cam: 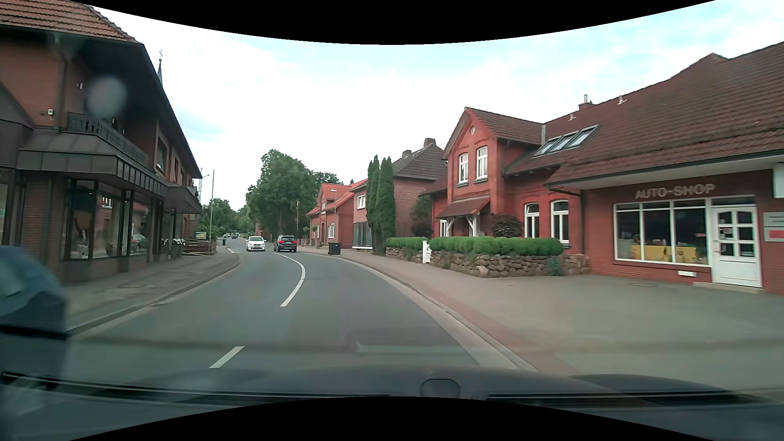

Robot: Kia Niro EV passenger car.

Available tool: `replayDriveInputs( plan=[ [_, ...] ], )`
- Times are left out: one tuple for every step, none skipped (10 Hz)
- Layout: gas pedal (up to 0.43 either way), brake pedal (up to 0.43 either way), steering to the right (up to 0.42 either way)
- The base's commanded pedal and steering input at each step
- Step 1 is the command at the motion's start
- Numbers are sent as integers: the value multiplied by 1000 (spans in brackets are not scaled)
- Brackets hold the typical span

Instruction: Follow the waypoints while adhering to traffic rules and regulations

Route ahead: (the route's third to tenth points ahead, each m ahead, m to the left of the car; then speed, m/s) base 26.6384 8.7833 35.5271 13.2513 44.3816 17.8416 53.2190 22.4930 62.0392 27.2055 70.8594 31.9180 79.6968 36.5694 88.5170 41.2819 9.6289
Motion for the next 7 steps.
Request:
replayDriveInputs(
  plan=[
    [220,0,-118],
    [220,0,-119],
    [220,0,-113],
    [220,0,-106],
    [220,0,-90],
    [220,0,-78],
    [220,0,-75]
  ],
)
